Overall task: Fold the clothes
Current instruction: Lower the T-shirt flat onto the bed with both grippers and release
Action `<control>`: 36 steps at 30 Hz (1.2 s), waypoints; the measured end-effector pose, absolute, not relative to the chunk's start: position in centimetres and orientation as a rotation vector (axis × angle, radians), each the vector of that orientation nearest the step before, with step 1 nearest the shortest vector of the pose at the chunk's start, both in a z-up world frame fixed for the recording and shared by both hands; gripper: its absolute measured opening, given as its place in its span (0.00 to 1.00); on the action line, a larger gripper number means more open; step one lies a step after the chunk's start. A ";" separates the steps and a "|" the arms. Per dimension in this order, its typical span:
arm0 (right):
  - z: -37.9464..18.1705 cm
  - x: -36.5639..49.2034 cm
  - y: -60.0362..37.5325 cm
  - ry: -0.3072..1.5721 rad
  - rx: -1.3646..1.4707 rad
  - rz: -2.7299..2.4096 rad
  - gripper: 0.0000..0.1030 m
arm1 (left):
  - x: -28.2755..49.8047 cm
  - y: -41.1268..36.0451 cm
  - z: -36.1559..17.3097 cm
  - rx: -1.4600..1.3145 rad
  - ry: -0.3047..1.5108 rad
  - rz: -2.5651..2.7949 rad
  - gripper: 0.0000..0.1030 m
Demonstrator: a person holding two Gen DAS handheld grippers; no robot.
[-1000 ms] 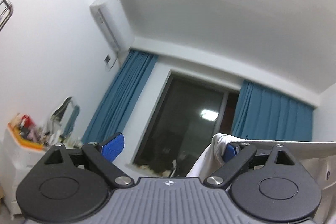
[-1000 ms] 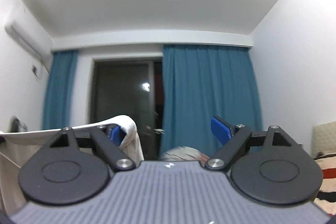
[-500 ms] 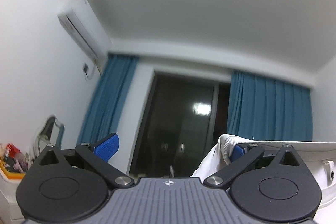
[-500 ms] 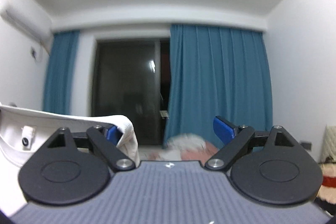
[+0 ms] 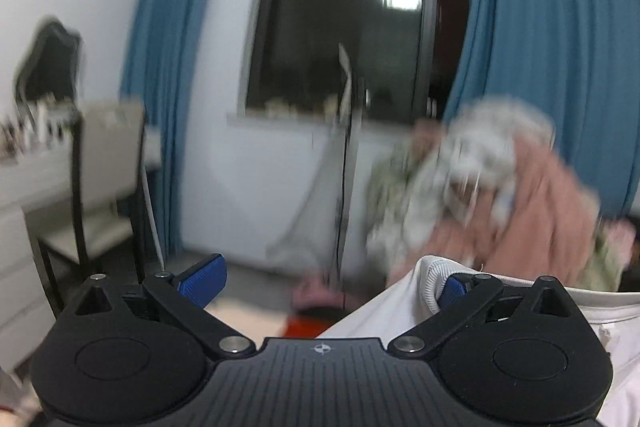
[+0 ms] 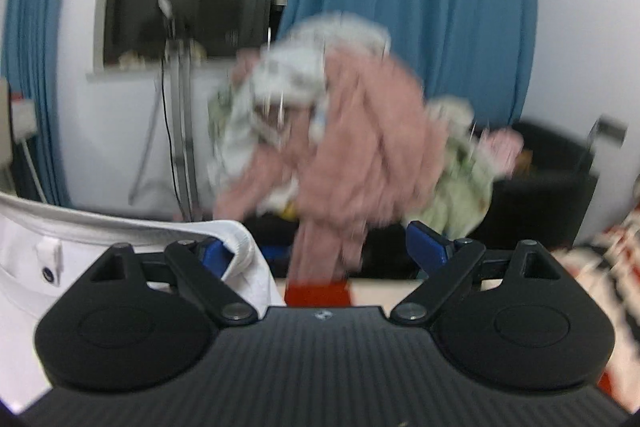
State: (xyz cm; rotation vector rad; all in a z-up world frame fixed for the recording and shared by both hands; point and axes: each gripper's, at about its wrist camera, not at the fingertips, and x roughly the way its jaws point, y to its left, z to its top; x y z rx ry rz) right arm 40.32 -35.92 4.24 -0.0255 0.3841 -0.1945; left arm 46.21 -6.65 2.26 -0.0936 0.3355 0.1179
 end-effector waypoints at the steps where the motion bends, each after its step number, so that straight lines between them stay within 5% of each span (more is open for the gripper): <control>1: 2.0 42.0 -35.8 0.427 -0.018 -0.186 0.87 | 48.4 -6.3 -0.4 -0.084 0.385 0.115 1.00; 4: -4.3 46.2 -35.4 0.562 0.014 -0.156 0.87 | 53.1 -5.6 -7.5 -0.062 0.565 0.080 0.92; 8: -8.2 49.7 -35.1 0.794 0.029 -0.086 0.87 | 55.9 -4.8 -13.3 -0.011 0.782 -0.017 0.96; 13: -6.4 49.8 -33.6 0.891 -0.042 0.006 0.87 | 57.0 -5.7 -11.2 0.077 0.902 -0.151 0.99; 20: -0.9 43.6 -32.8 0.746 0.115 0.075 0.87 | 50.7 -5.8 -3.9 0.076 0.747 -0.197 1.00; 36: 6.5 4.8 -29.6 0.345 0.093 0.068 0.87 | 10.1 -1.7 3.6 -0.004 0.413 -0.124 1.00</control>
